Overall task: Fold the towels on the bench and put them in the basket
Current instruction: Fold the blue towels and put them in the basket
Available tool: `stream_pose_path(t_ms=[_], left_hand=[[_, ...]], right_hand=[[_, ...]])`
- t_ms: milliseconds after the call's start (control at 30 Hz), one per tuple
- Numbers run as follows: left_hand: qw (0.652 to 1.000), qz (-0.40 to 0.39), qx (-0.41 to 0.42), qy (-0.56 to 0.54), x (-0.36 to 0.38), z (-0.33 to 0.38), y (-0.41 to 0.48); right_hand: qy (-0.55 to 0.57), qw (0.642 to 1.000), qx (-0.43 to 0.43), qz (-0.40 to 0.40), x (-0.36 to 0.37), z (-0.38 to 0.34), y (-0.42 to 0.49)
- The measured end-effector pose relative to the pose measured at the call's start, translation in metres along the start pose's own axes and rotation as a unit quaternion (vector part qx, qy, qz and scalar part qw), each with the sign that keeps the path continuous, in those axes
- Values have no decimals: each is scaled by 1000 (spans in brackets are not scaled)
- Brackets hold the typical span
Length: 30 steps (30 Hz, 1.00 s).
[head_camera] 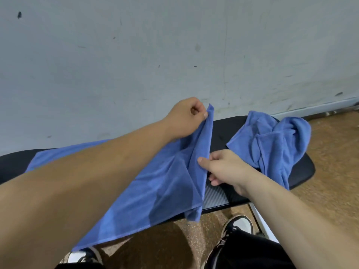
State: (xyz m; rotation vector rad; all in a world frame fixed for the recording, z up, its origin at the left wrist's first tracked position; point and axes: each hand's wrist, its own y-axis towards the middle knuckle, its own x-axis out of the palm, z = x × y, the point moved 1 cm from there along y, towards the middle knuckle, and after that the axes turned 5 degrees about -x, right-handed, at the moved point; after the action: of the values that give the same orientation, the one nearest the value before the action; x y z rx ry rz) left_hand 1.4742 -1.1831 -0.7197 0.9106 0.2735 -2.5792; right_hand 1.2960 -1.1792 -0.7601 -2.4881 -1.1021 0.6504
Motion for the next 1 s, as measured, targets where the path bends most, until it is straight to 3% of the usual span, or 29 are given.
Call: stream_pose_path(t_ms=[100, 167, 200, 267, 333, 433, 500, 567, 700, 900, 1000], left_hand=[[1000, 26, -4, -16, -2, 3, 3], [998, 54, -1, -16, 1, 2, 6], [997, 70, -2, -20, 4, 1, 7], [995, 91, -9, -28, 10, 1, 9], [997, 76, 2, 6, 18, -3, 8], [986, -23, 15, 166, 38, -21, -3], [947, -110, -16, 302, 55, -39, -20], [919, -138, -23, 368, 70, -55, -36], [920, -86, 9, 383, 80, -64, -45], [918, -107, -9, 382, 75, -55, -41], [919, -20, 19, 394, 72, -31, -24]], right_hand=[[130, 988, 20, -85, 0, -4, -9], [182, 980, 36, -74, -6, -5, -13], [163, 985, 32, -44, -11, -4, -14], [-1, 999, -3, 43, -26, 1, -16], [-152, 982, -31, 109, -42, 8, -19], [-218, 968, -13, 126, -59, 21, -16], [-275, 954, -4, 118, -63, 27, -15], [-285, 951, -29, 119, -62, 26, -17], [-253, 950, -112, 144, -57, 18, -20], [-373, 926, 15, 59, -50, 25, -20], [-361, 931, 12, 57, -43, 27, -19]])
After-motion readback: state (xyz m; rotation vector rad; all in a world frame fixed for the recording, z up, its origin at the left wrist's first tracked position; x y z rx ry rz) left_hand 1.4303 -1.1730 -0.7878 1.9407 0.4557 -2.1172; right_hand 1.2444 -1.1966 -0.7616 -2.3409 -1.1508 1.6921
